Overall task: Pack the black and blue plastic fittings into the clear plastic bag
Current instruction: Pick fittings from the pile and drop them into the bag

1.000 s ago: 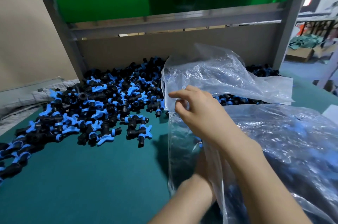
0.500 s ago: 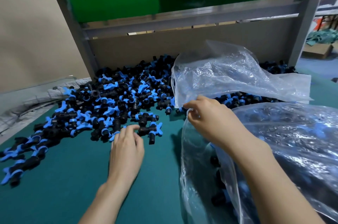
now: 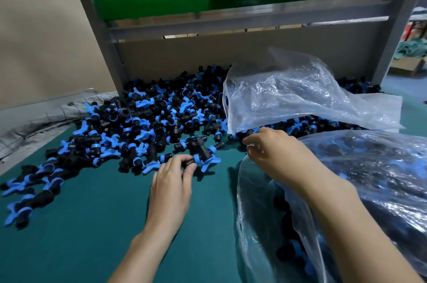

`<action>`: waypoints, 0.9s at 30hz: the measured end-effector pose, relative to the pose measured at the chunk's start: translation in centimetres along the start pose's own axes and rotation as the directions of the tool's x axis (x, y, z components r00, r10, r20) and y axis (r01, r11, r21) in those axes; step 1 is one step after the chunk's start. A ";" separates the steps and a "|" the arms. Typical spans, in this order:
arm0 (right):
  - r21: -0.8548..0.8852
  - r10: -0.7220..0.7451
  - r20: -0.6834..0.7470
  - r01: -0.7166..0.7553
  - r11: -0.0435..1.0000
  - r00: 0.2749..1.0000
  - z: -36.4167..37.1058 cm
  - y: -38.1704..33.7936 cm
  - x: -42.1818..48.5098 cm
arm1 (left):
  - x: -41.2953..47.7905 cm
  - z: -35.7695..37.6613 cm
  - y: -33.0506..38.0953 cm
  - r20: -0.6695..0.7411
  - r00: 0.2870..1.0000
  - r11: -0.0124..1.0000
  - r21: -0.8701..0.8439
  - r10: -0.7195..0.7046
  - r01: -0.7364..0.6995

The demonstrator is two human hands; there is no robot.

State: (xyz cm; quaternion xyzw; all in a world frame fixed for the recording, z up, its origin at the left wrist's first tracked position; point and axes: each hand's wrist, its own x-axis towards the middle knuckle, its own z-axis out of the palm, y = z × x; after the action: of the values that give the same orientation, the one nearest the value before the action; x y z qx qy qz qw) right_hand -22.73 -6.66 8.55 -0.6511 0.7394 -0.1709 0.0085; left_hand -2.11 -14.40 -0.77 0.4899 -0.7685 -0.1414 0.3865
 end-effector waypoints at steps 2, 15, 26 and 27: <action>0.004 -0.005 0.006 0.005 1.000 1.000 -0.1 0.0 0.0 | -0.4 -0.1 0.5 -0.012 0.998 0.997 -0.046 0.069 -0.069; -0.003 -0.036 0.141 0.037 0.999 0.989 -0.2 0.1 0.0 | -0.9 0.2 1.3 -0.091 0.956 0.952 -0.108 0.278 -0.287; 0.007 -0.044 0.120 0.044 0.999 0.992 0.0 0.4 0.2 | -0.7 0.5 1.1 -0.095 0.951 0.944 -0.126 0.295 -0.306; 0.006 -0.044 0.123 0.043 0.999 0.992 0.0 0.4 0.2 | -0.8 0.5 1.1 -0.092 0.952 0.945 -0.125 0.293 -0.303</action>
State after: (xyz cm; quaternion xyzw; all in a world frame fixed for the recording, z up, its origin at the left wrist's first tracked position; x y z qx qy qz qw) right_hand -23.10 -6.81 8.49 -0.6763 0.7229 -0.1319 0.0512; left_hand -3.00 -13.28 -0.74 0.3449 -0.8076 -0.1162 0.4640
